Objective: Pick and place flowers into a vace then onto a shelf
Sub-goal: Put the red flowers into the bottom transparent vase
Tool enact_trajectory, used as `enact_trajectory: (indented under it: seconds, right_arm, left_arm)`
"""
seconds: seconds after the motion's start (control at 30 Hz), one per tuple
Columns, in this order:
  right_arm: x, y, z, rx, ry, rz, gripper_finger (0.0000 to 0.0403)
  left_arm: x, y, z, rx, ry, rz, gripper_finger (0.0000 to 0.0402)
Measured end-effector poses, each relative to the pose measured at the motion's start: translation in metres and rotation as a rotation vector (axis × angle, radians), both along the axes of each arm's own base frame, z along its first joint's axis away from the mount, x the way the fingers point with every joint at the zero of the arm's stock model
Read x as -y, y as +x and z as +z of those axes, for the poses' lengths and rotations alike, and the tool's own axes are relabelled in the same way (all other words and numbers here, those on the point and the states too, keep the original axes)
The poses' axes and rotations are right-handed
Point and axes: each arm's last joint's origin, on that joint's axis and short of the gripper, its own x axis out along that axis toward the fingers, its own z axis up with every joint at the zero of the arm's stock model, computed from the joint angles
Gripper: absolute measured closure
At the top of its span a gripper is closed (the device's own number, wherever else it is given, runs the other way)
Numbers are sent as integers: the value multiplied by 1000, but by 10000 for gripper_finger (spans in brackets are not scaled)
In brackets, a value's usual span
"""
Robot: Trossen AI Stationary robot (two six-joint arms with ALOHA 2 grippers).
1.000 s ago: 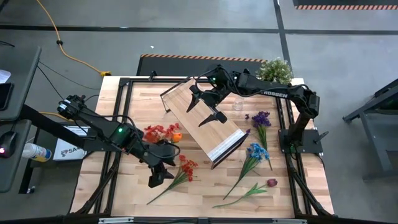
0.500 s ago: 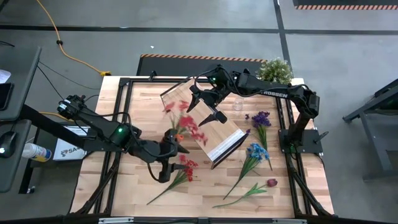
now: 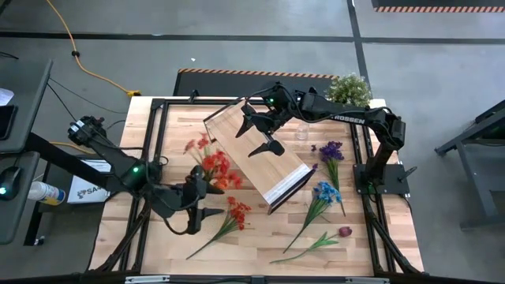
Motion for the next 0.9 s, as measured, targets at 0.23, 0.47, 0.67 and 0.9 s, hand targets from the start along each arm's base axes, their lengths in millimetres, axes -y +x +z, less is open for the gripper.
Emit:
enact_trajectory:
  seconds: [0.23,0.47,0.67,0.9]
  right_arm:
    - [1,1,-1,-7,-34,-48,59]
    - [2,1,-1,-6,-36,-50,59]
    - [2,1,-1,-6,-36,-50,59]
    - [2,1,-1,-6,-36,-50,59]
  left_arm:
    - [4,-8,-4,-116,-39,-265,119]
    - [4,-12,-10,-214,-47,-341,119]
    - [4,-13,-11,-219,-50,-343,119]
    - [4,-12,-10,-216,-47,-344,119]
